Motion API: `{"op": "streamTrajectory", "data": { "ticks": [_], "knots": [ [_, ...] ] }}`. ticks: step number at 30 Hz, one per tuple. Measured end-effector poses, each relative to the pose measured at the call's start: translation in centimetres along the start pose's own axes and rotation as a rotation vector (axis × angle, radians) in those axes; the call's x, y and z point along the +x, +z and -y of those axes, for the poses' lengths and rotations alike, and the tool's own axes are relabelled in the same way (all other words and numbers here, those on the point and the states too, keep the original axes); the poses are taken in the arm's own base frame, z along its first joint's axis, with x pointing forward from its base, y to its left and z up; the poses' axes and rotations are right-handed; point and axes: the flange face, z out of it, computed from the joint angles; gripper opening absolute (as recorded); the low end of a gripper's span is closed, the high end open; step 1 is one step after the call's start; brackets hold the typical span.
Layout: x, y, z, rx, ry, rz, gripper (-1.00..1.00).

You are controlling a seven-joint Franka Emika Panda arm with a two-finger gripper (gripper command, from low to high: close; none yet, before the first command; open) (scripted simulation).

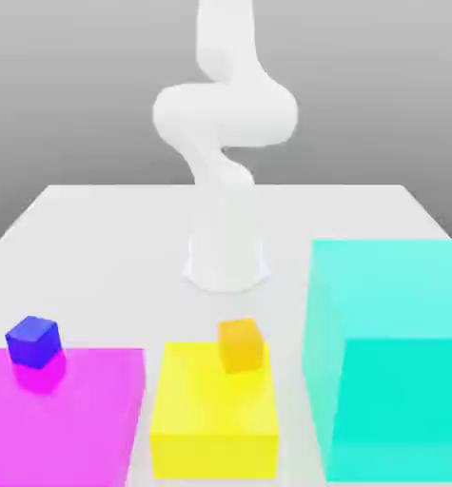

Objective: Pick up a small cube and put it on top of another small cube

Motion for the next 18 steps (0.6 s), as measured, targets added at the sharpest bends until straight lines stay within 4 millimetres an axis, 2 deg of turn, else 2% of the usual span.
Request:
{"op": "streamTrajectory", "data": {
  "ticks": [2, 5, 8, 10, 14, 18],
  "knots": [
    [-3.9, 3.7, 1.9, -0.011, -0.081, 0.03, 0.0],
    [-11.1, 8.2, 4.2, -0.012, -0.221, 0.072, 0.0],
    [-19.3, 11.5, 5.4, 0.008, -0.375, 0.121, 0.0],
    [-25.1, 13.0, 5.4, 0.031, -0.483, 0.161, 0.0],
    [-37.0, 14.3, 3.2, 0.096, -0.705, 0.26, 0.0],
    [-47.7, 13.8, -2.0, 0.163, -0.913, 0.396, 0.0]
  ]
}}
